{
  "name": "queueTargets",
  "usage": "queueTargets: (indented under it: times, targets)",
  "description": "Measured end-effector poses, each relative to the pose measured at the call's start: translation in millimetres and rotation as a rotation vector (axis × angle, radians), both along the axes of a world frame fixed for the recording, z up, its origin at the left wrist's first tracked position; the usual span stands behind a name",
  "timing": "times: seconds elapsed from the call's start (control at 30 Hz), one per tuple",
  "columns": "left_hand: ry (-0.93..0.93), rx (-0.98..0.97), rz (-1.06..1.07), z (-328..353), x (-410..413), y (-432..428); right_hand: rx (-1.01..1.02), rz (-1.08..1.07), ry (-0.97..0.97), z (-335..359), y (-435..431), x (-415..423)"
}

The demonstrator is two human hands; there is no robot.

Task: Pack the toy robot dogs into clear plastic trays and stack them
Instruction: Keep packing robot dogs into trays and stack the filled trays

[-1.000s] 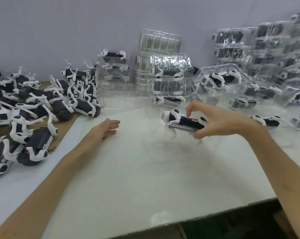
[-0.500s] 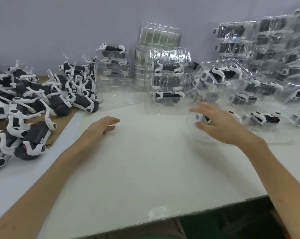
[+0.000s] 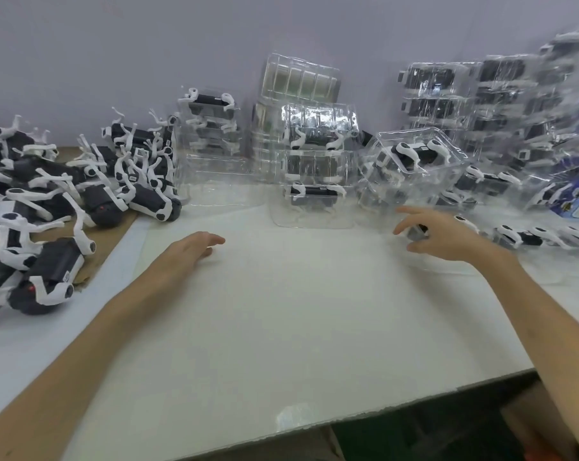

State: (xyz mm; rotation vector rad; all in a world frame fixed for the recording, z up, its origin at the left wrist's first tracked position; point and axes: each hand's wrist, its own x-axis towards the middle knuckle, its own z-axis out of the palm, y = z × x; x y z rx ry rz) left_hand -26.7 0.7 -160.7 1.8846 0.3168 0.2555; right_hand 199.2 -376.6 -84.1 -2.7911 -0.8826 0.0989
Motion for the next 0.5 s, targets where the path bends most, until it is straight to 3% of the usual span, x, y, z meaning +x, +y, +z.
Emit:
queueTargets:
  times: [0.3,0.5]
  targets:
    - [0.005,0.056,-0.031,-1.9,-2.7,3.2,-0.317,-0.095,-0.087,38.7,65.1,1.4]
    - [-0.019,0.158,-0.050,1.6,-3.6,1.8,-0.067,0.179,-0.121,62.7,136.0,-22.6]
